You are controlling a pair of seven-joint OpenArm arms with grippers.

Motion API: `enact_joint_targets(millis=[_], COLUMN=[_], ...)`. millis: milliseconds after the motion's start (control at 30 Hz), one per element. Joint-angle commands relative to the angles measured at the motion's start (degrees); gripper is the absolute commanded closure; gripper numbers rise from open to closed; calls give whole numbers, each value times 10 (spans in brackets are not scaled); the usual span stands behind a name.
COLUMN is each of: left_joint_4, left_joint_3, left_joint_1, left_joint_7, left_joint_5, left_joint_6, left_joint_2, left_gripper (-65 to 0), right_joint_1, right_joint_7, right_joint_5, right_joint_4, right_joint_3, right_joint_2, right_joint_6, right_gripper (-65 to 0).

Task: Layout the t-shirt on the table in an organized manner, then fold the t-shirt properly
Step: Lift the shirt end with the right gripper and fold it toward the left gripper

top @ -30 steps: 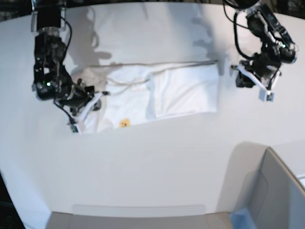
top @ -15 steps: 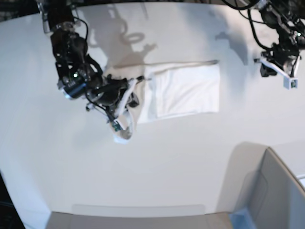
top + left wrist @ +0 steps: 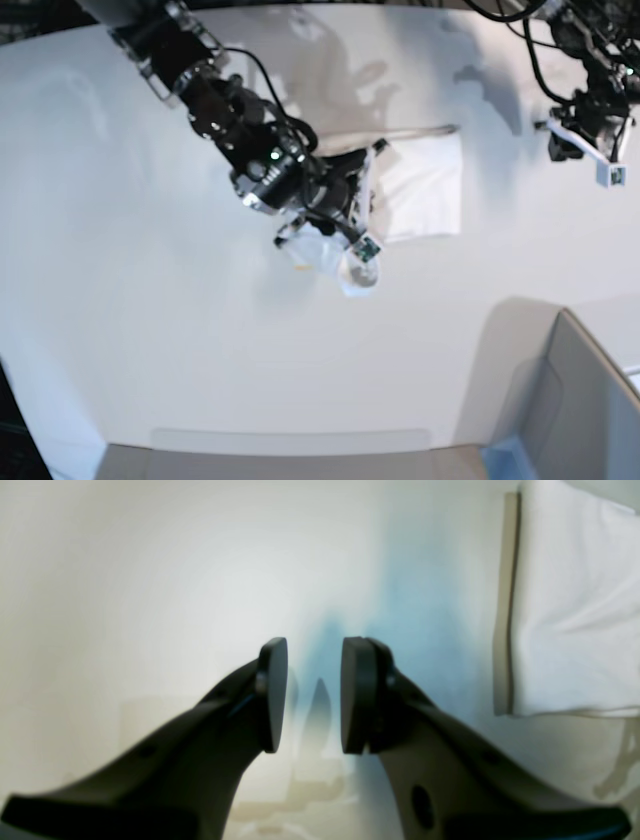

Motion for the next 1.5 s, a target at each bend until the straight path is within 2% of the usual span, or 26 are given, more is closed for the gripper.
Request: enact_joint_targets(millis=[0, 100, 367, 600, 800, 967, 1200, 1467], left_joint_4=[10, 10, 10, 10, 9, 9, -23, -15], left_joint_3=[-3, -3, 0, 3, 3, 6, 89, 96], left_joint_1=[-2, 12, 13, 13, 12, 12, 41, 99], left_joint_7=[1, 1, 1, 1, 1, 1, 1, 1], left_joint_5=[-6, -6, -6, -6, -6, -6, -6, -6], left_joint_6=[1, 1, 1, 1, 1, 1, 1, 1], left_joint_2=[-8, -8, -8, -8, -8, -6, -24, -36], left_gripper=[-193, -193, -193, -193, -193, -193, -193, -193], right_joint_1=[13, 22, 57, 68, 76, 75, 75, 75], right_joint_7=[30, 63, 83, 115, 124, 133, 132, 135], right_joint_5=[8, 8, 8, 8, 7, 7, 7, 7], right_joint_4=[-1, -43, -116, -173, -179, -131, -124, -145], right_joint_3=[-7, -15, -56, -92, -155, -191, -194, -195], right_joint_2=[-11, -22, -56, -73, -73, -60, -61, -60], right_joint_6=[1, 1, 1, 1, 1, 1, 1, 1], right_gripper=[0, 0, 0, 0, 0, 0, 0, 0])
